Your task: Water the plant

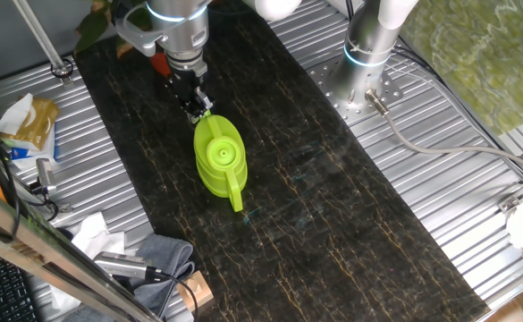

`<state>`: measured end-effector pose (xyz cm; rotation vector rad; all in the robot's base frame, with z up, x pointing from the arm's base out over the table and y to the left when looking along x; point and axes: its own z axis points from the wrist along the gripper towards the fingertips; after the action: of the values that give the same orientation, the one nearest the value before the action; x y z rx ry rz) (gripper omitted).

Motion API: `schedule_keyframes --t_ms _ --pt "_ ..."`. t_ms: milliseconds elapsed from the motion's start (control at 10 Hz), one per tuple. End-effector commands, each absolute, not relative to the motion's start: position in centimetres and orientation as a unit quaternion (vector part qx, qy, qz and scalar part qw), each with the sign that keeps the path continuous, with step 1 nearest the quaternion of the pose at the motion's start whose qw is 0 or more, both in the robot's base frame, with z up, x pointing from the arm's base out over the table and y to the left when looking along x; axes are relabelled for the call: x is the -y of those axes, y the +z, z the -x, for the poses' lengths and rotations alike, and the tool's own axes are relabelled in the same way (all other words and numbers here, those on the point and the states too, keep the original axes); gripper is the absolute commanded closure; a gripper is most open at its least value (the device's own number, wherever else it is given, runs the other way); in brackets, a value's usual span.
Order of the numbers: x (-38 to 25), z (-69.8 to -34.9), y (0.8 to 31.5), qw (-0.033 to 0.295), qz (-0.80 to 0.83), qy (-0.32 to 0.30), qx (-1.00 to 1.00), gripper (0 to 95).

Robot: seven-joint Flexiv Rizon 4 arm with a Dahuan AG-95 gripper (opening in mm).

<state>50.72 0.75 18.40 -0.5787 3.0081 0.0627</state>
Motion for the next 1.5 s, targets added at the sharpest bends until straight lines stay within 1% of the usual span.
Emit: schedule_keyframes --t_ms 100,1500 --pt "-0.76 -50.73 18.39 0.039 0.188 0.020 -0.981 95.0" --pt "-0.92 -51.05 18.59 0.040 0.185 0.020 -0.982 95.0"
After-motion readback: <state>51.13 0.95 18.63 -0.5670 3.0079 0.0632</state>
